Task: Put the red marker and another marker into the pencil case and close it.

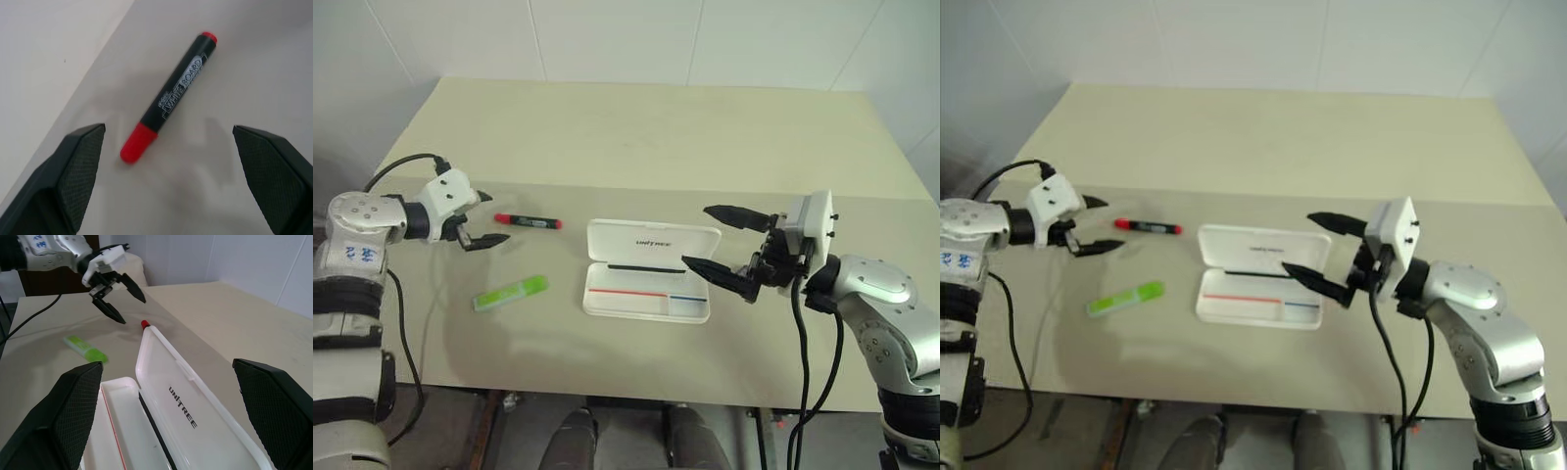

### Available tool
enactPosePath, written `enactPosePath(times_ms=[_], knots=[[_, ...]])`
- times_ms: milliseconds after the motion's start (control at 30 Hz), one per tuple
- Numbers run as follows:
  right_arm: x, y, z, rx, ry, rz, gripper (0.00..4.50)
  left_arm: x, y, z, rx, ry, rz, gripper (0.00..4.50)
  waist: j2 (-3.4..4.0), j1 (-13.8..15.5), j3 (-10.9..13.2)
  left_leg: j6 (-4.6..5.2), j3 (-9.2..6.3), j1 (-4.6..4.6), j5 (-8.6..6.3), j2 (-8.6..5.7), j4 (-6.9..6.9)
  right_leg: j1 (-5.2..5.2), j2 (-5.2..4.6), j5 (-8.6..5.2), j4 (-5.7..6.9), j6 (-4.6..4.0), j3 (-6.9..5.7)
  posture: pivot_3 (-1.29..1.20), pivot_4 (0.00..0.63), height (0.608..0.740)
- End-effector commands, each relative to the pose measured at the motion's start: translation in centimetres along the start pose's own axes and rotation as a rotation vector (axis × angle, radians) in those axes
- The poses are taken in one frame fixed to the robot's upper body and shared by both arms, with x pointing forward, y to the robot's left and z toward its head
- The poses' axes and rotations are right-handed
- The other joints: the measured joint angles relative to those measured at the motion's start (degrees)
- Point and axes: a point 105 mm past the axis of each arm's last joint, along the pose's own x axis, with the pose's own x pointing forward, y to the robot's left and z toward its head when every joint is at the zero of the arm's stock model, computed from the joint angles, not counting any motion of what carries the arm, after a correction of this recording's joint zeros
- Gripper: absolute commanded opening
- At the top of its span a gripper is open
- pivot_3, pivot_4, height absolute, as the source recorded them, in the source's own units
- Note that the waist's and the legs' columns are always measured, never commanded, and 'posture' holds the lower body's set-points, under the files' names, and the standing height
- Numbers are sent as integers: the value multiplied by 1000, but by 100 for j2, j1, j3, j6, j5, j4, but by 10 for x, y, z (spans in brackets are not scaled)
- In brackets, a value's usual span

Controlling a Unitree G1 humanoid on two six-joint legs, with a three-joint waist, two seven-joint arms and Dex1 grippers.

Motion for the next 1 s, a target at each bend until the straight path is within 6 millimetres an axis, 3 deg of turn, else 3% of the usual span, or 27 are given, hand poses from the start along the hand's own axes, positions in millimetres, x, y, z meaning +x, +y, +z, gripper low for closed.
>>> enactPosePath(times_ms=[33, 300, 600, 900, 1000], knots=[[3, 6, 13, -36, -39, 16, 4500, 7, 5, 8, 24, -3, -27, 4484, 0, -1, 0, 0, 0, 0, 0, -1, 1, 0, 0, 0, 2, 0, 0, 0, 150, 740], [3, 7, 15, -36, -44, -1, 4500, 29, -3, 10, 6, 41, -126, 4484, -1, -74, 0, 0, 0, -5, 1, 0, 3, -13, 1, -1, 17, 2, 0, 0, 150, 740], [5, 7, 18, -33, -57, -10, 4500, 50, 5, 11, -35, 120, -53, 4484, -4, -140, 2, 3, -1, -8, 8, -4, 15, -26, 1, -2, 52, 3, 1, 0, 150, 740], [6, 8, 21, -31, -72, -33, 4500, 58, 8, 2, -98, 188, 12, 4484, -5, -135, 2, -5, 0, -10, 16, -7, 20, -38, 0, -2, 77, 3, 3, 0, 150, 740], [5, 7, 23, -34, -73, -46, 4500, 60, 6, 0, -135, 193, 14, 3850, -5, -133, 2, -4, -1, -9, 19, -7, 29, -38, 1, -2, 91, 3, 3, 0, 150, 740]])
